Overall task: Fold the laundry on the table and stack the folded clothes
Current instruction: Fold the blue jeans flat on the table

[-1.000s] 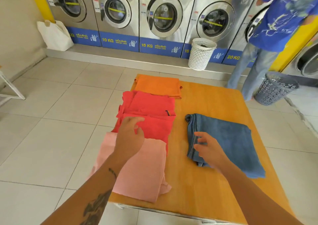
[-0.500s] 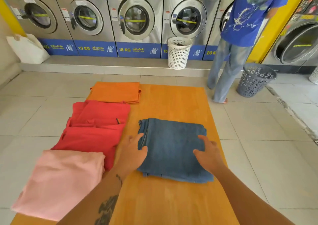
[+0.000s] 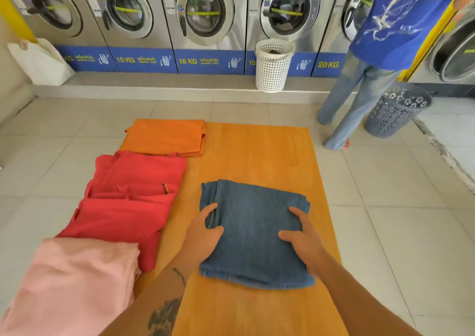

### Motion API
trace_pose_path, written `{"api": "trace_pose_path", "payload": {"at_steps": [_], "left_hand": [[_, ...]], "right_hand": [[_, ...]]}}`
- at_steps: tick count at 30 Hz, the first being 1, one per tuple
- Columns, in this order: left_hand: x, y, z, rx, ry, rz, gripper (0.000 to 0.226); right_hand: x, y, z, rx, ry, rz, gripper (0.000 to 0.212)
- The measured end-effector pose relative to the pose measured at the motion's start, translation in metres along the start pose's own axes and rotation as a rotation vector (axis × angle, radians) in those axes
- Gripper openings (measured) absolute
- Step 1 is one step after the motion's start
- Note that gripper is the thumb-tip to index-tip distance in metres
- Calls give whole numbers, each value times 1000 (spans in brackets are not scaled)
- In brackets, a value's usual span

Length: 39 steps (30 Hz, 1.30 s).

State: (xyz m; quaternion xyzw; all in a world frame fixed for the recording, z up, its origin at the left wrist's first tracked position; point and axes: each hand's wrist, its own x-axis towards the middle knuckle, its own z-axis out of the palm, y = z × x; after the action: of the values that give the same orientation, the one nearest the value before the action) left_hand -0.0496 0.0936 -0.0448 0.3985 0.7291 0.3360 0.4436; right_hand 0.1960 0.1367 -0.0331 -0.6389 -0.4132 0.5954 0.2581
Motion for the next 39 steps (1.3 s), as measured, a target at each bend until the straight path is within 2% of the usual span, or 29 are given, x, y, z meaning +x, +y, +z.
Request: {"api": "trace_pose_path", "payload": {"at_steps": [6, 10, 12, 14, 16, 18, 23, 25, 27, 29, 34, 39], "left_hand": [[66, 46, -6, -94, 56, 94, 43], [129, 81, -6, -34, 38, 189, 50], [151, 81, -2, 71, -79, 182, 61], [163, 71, 0, 192, -169, 157, 71], [169, 59, 2, 242, -172, 157, 75], [171, 52, 3, 233, -161, 165, 74], [168, 53, -3, 232, -180, 166, 71], [162, 57, -11, 262, -160, 168, 66], [150, 63, -22, 306, -101, 186, 56], [131, 71, -36, 290, -27, 198, 48], [76, 74, -82, 85, 216, 196, 37], [38, 50, -136, 17, 435, 165, 32]], "right_hand": [[62, -78, 2, -149, 91, -169, 58], [117, -121, -9, -319, 234, -249, 60], [141, -122, -12, -458, 275, -218, 63], [155, -107, -11, -646, 227, -119, 69], [160, -85, -7, -777, 205, -38, 74], [159, -74, -4, -790, 239, -32, 74], [147, -88, -1, -901, 246, 18, 76], [133, -95, 6, -1032, 313, -30, 74], [119, -100, 15, -1077, 341, -154, 70], [109, -104, 25, -1011, 258, -254, 65], [80, -117, 56, -697, -90, -393, 58], [50, -131, 92, -556, -260, -368, 51]]}}
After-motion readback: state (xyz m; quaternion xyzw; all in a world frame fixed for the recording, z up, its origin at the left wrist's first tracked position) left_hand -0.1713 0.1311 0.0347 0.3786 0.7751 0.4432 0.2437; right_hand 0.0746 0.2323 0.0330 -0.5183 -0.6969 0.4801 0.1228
